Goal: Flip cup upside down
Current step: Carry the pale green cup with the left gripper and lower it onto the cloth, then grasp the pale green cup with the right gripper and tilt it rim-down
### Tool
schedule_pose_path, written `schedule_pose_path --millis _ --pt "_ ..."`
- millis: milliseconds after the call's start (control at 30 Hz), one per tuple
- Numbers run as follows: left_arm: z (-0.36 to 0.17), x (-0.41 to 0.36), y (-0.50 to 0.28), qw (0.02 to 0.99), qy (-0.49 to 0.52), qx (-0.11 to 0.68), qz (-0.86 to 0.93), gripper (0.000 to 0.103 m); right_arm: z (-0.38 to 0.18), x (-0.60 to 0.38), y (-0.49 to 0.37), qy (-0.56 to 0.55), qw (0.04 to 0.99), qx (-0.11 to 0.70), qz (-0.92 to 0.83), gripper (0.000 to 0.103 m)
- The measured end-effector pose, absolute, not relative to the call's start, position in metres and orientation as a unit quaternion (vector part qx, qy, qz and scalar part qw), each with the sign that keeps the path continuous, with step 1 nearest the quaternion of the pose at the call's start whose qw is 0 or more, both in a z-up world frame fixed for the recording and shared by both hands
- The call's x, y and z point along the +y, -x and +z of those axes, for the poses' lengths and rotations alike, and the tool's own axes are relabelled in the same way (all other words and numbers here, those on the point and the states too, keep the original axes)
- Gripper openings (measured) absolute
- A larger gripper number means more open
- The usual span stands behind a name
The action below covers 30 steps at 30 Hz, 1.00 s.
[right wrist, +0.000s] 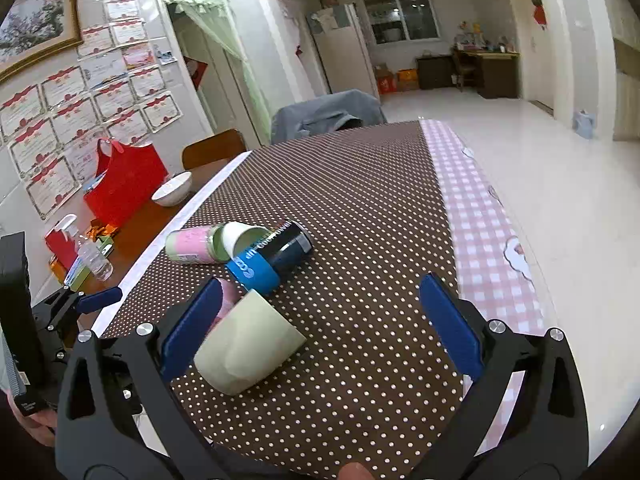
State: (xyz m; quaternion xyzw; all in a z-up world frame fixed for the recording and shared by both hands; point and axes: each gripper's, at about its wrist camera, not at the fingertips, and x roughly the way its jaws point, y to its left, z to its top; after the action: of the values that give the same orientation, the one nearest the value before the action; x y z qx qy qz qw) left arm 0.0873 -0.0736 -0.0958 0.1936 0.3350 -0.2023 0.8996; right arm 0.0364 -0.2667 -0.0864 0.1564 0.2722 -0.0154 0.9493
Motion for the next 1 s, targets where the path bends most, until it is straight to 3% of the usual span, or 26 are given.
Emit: schedule_pose_path --millis 400,1000 --pt "-0.075 -0.040 -0.071 0.930 -0.153 0.294 -0.156 0.089 -0.077 -0.241 -0.060 -0.127 0.952 0.268 0.080 0.097" --pt "-0.071 -0.015 -0.058 0.945 -0.140 0.274 -0.115 0.089 -0.084 -0.201 -0.079 0.078 0.923 0.313 0.210 0.097"
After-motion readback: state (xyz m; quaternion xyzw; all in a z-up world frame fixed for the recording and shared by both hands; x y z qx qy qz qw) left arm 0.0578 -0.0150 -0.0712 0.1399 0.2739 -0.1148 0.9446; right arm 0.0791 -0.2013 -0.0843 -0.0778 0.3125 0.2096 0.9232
